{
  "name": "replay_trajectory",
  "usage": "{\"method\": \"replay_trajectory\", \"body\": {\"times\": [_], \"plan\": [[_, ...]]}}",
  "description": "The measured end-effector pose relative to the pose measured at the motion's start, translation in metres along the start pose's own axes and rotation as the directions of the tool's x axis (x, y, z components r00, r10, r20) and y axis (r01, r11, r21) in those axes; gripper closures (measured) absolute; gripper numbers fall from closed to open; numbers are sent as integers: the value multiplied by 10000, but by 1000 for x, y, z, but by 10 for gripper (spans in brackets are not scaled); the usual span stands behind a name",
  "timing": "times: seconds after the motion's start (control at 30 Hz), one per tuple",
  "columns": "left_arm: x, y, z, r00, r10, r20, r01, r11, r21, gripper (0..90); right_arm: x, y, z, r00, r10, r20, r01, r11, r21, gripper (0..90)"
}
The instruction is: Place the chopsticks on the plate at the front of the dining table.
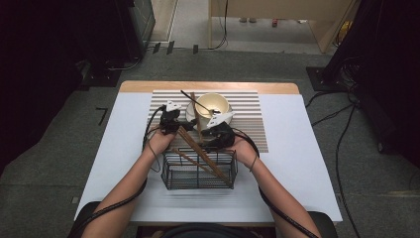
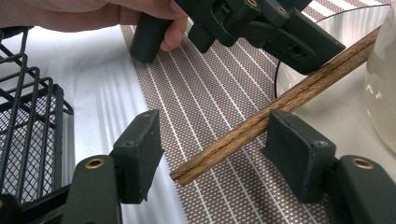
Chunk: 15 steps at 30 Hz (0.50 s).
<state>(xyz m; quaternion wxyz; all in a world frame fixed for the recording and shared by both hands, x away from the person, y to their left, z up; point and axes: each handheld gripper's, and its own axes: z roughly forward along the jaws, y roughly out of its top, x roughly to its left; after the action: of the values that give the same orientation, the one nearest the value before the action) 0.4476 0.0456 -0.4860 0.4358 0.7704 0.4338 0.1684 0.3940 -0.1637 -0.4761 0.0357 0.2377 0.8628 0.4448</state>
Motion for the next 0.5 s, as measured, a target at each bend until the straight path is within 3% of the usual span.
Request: {"method": "replay_trajectory", "body": {"times": [0.5], "plan": [[2,0,0,10000,-20,-39,21,10000,16,154,0,0,3,9999,-19,-145,19,10000,-41,356]]}}
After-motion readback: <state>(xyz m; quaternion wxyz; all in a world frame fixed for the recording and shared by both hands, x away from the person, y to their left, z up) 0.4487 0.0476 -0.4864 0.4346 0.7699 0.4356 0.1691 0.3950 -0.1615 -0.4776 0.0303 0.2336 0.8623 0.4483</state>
